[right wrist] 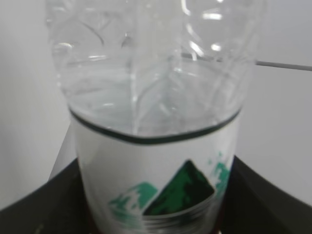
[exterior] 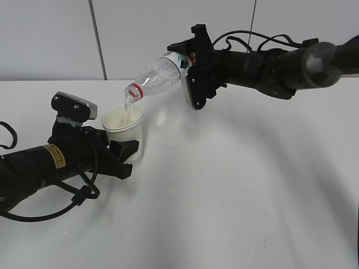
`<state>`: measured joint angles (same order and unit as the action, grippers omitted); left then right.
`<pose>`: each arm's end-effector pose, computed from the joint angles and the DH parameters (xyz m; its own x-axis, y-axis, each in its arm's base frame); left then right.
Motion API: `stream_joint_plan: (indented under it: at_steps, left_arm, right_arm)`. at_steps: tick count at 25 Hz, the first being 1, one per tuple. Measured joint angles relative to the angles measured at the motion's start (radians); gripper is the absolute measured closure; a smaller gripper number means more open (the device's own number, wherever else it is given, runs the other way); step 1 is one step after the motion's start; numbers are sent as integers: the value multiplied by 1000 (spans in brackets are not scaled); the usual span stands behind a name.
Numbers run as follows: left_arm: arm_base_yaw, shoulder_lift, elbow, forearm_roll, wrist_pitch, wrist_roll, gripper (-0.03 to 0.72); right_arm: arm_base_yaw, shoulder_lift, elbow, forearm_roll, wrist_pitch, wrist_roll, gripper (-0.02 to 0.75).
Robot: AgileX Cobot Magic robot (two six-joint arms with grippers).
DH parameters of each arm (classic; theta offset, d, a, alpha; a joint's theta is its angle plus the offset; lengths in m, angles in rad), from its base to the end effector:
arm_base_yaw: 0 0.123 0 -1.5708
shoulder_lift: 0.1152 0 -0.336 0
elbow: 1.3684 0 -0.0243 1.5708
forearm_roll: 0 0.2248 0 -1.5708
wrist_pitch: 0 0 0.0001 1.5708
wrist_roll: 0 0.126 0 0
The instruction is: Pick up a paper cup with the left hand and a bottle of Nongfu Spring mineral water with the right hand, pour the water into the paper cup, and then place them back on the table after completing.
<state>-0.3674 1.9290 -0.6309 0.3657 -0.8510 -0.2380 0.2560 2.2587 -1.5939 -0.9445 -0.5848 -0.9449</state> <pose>0.3305 -0.1635 0.1735 -0.3528 0.1454 -0.9243 0.5810 0.8084 -0.0947 0.5214 0.1946 0.2307 0.6782 -0.7226 0.1337 -0.0457 -0.2230 -0.9738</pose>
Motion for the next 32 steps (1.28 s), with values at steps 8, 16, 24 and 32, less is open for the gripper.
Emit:
stream_joint_plan:
  at_steps: [8,16,24,32]
  left_arm:
    - [0,0,0,0,6,0,335]
    - [0,0,0,0,7,0,335]
    - [0,0,0,-24,-78,5,335]
    - [0,0,0,-121,-91,79,335]
  right_arm:
    - [0,0,0,0,0,-7,260]
    - [0,0,0,0,0,-8,260]
    - [0,0,0,0,0,190,260]
    - [0,0,0,6,0,789,261]
